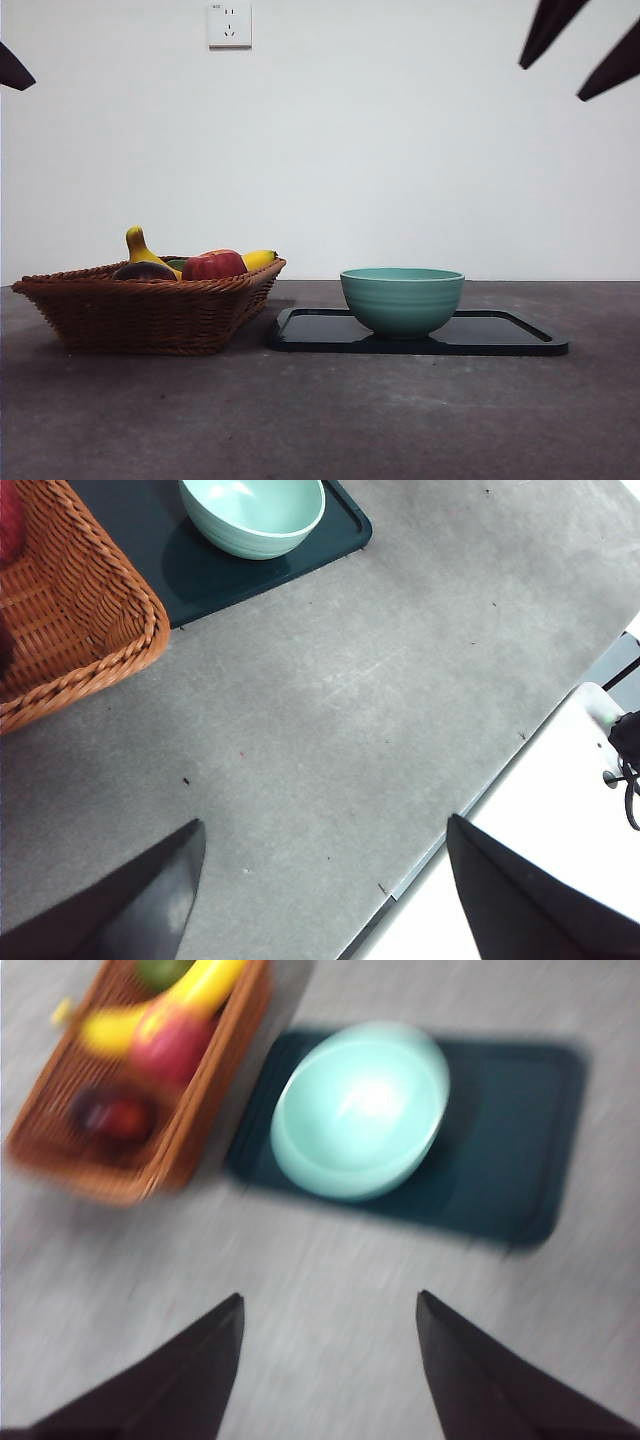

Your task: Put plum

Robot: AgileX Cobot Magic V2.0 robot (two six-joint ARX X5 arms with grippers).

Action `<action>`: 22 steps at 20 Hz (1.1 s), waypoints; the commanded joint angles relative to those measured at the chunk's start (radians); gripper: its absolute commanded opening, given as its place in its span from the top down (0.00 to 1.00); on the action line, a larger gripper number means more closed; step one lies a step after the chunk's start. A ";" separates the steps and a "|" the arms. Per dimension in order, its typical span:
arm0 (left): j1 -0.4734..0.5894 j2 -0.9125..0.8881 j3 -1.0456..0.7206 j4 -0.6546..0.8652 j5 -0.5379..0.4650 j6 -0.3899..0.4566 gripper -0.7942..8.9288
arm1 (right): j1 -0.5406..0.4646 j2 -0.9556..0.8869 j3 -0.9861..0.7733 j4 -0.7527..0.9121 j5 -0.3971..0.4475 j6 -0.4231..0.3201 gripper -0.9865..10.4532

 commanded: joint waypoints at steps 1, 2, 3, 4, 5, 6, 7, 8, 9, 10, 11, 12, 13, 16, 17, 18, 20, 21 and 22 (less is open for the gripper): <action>-0.008 0.007 0.011 0.011 0.006 0.012 0.54 | -0.046 0.145 0.110 0.007 -0.016 -0.072 0.67; -0.008 0.007 0.011 0.011 0.006 0.012 0.54 | -0.068 0.214 0.159 0.002 -0.032 -0.089 0.67; -0.008 0.007 0.011 0.011 0.006 0.012 0.54 | -0.082 0.269 0.195 0.000 -0.042 -0.101 0.67; -0.008 0.007 0.011 0.011 0.006 0.012 0.54 | -0.094 0.330 0.233 0.002 -0.045 -0.114 0.67; -0.008 0.007 0.011 0.010 0.006 0.012 0.54 | -0.102 0.377 0.259 0.002 -0.045 -0.124 0.67; -0.008 0.007 0.011 0.010 0.006 0.012 0.54 | -0.108 0.430 0.287 0.003 -0.045 -0.137 0.67; -0.008 0.007 0.011 0.011 0.006 0.013 0.54 | -0.112 0.469 0.306 0.003 -0.045 -0.144 0.67; -0.008 0.007 0.011 0.011 0.006 0.013 0.54 | -0.112 0.514 0.322 0.010 -0.045 -0.153 0.67; -0.008 0.007 0.011 0.011 0.006 0.013 0.54 | -0.112 0.546 0.330 0.018 -0.045 -0.159 0.67; -0.008 0.007 0.011 0.011 0.006 0.013 0.54 | -0.112 0.585 0.337 0.032 -0.045 -0.161 0.67; -0.008 0.007 0.011 0.011 0.006 0.013 0.54 | -0.112 0.614 0.337 0.052 -0.046 -0.163 0.67; -0.008 0.007 0.011 0.011 0.006 0.013 0.54 | -0.112 0.641 0.337 0.073 -0.046 -0.163 0.67; -0.008 0.007 0.011 0.011 0.006 0.013 0.54 | -0.112 0.669 0.337 0.092 -0.049 -0.163 0.67; -0.008 0.007 0.011 0.011 0.006 0.013 0.54 | -0.111 0.744 0.337 0.144 -0.064 -0.158 0.67; -0.008 0.007 0.011 0.011 0.006 0.013 0.54 | -0.109 0.768 0.337 0.155 -0.068 -0.157 0.67; -0.008 0.007 0.011 0.011 0.006 0.013 0.54 | -0.108 0.790 0.337 0.167 -0.067 -0.158 0.67; -0.008 0.007 0.011 0.010 0.006 0.013 0.54 | -0.103 0.829 0.337 0.183 -0.066 -0.158 0.67; -0.008 0.007 0.011 0.010 0.006 0.013 0.54 | -0.102 0.844 0.337 0.191 -0.064 -0.158 0.67; -0.008 0.007 0.011 0.010 0.006 0.012 0.54 | -0.101 0.858 0.337 0.197 -0.064 -0.158 0.68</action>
